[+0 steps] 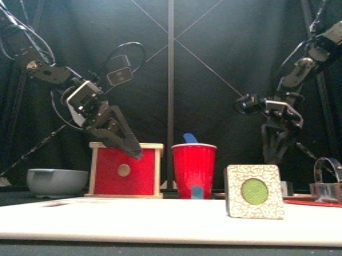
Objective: Place sushi on board then cut the sushi with the knife then place the pieces on the plate
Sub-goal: Place the 4 sushi pieces on the plate
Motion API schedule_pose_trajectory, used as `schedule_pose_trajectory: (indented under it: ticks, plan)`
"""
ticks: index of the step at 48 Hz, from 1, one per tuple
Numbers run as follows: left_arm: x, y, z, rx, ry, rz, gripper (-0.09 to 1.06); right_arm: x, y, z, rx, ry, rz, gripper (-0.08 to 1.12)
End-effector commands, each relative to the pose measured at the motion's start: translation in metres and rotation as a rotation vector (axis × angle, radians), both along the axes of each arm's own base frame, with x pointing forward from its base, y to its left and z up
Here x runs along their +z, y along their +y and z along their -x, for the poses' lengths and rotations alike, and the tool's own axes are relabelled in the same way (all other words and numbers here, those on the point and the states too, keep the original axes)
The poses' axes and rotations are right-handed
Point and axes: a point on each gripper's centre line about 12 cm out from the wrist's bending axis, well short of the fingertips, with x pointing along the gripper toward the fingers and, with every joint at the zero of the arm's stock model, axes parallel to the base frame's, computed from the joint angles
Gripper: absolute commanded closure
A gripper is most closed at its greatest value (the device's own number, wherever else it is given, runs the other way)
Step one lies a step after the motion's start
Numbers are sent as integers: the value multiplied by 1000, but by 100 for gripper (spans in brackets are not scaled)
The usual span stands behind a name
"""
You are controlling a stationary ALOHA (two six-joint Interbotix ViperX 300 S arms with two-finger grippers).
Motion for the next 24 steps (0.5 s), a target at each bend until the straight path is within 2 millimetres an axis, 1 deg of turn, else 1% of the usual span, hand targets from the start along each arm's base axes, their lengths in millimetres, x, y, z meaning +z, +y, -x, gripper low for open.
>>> schedule_pose_trajectory:
  ticks: [1, 3, 4, 6, 11, 15, 19, 24]
  plan:
    - [8, 0, -4, 3, -28, 3, 13, 23, 35, -25, 137, -90, 7, 24]
    - [8, 0, -5, 6, -28, 6, 13, 26, 51, -33, 198, -109, 6, 24]
    - [8, 0, -5, 8, -30, 8, 13, 29, 63, -39, 244, -127, 9, 24]
    - [8, 0, -5, 11, -28, 10, 13, 33, 78, -46, 297, -155, 11, 24]
    - [9, 0, -5, 13, -33, 11, 13, 41, 108, -65, 395, -216, 9, 24]
    - [9, 1, -5, 18, -32, 15, 13, 45, 128, -78, 453, -254, 3, 24]
    - [8, 1, -5, 24, -31, 21, 13, 41, 145, -89, 505, -263, -1, 24]
    - [8, 1, -5, 28, -31, 25, 13, 29, 170, -101, 562, -262, -19, 24]
